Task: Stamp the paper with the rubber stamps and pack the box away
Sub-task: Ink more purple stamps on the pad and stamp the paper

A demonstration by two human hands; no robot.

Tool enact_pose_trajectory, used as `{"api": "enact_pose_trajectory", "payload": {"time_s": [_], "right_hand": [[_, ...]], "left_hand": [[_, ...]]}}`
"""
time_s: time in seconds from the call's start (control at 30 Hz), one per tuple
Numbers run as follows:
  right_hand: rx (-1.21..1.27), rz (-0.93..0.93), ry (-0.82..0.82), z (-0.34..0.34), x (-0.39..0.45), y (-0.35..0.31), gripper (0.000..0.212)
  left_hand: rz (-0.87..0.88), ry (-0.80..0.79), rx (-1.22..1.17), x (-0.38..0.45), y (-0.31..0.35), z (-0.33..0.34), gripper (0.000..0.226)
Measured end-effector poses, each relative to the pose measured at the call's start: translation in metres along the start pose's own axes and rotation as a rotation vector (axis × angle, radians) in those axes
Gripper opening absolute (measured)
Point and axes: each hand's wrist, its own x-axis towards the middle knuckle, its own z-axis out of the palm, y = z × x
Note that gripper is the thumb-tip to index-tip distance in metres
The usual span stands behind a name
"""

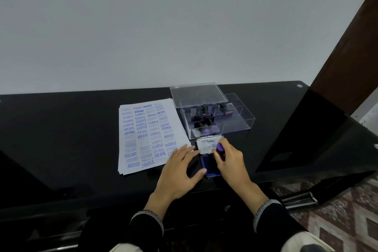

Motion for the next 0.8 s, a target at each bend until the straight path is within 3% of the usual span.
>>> {"api": "enact_pose_trajectory", "payload": {"time_s": [0.13,0.2,0.33,0.43,0.6,0.8], "right_hand": [[0.012,0.024,0.036,0.002,-0.010,0.000,0.013],[0.008,0.025,0.009,-0.001,-0.007,-0.002,0.014],[-0.024,0.044,-0.116,-0.008,0.009,-0.004,0.017],[-0.031,0.045,-0.121,-0.008,0.009,-0.004,0.018],[0.011,0.054,0.007,-0.001,-0.009,-0.003,0.014],[0.005,0.058,-0.045,-0.002,0.000,-0.004,0.014]], "left_hand": [[-0.253,0.354,-0.145,-0.001,-0.006,-0.022,0.020],[-0.346,0.409,-0.076,-0.003,-0.020,-0.039,0.021],[-0.471,0.379,0.117,-0.012,-0.072,-0.071,0.024],[-0.568,0.274,0.316,-0.022,-0.100,-0.080,0.036],[-0.694,0.198,0.310,-0.027,-0.106,-0.081,0.072],[-0.695,0.181,0.296,-0.029,-0.109,-0.079,0.078]]}}
